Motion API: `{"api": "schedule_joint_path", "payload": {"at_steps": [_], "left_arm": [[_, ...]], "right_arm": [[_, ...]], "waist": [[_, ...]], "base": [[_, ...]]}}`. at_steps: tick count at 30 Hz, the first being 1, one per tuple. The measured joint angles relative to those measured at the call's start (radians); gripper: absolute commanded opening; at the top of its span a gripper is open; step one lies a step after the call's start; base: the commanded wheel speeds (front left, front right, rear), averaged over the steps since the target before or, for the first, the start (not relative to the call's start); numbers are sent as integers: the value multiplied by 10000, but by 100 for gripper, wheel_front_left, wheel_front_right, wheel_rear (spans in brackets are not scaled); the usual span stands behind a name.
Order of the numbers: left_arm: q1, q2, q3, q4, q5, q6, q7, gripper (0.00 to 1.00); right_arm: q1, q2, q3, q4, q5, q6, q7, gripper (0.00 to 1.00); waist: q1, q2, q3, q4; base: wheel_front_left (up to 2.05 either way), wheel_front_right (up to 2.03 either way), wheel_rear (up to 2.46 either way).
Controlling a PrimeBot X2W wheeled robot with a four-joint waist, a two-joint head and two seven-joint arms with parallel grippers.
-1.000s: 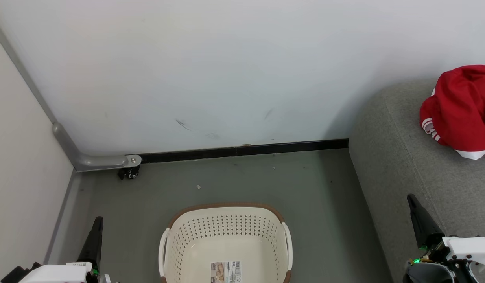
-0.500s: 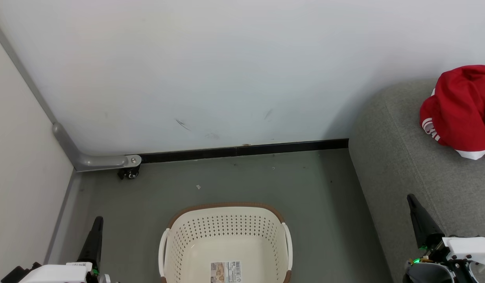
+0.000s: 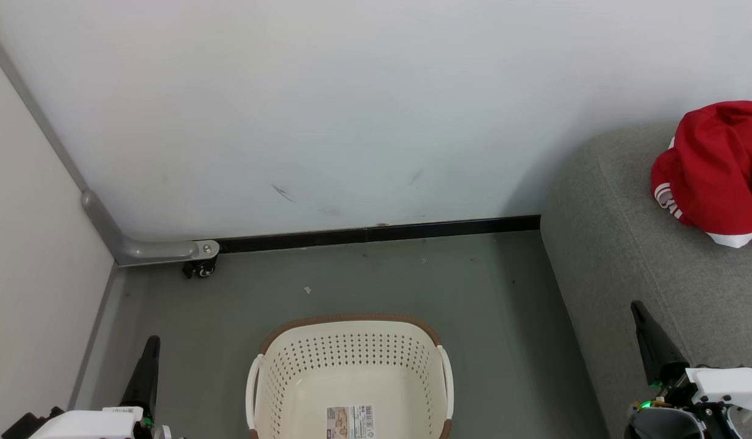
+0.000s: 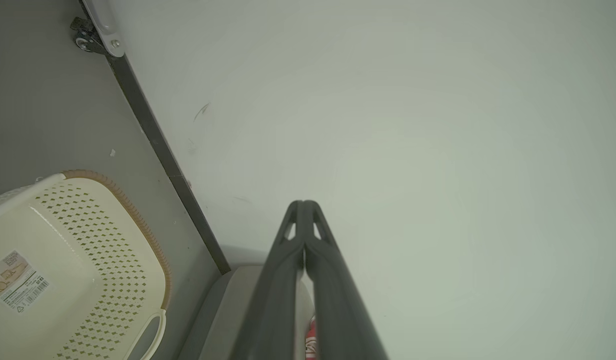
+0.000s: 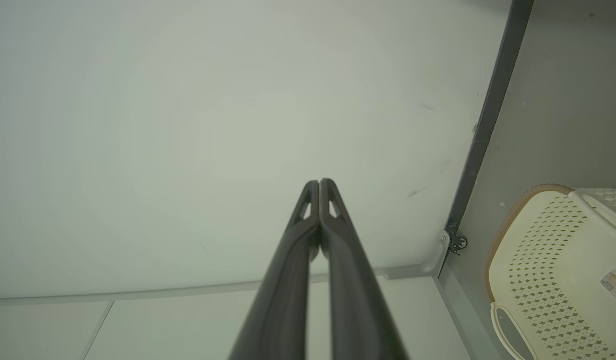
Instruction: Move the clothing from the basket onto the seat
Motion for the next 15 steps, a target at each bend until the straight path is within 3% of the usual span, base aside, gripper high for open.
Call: {"api": "schedule_joint_path", "payload": {"at_steps": [15], "left_arm": [[0,0,0,-2,0,0,0,0]], "right_arm": [[0,0,2,0,0,0,0,0]], "waist": [[0,0,0,0]], "base": [[0,0,0]]}}
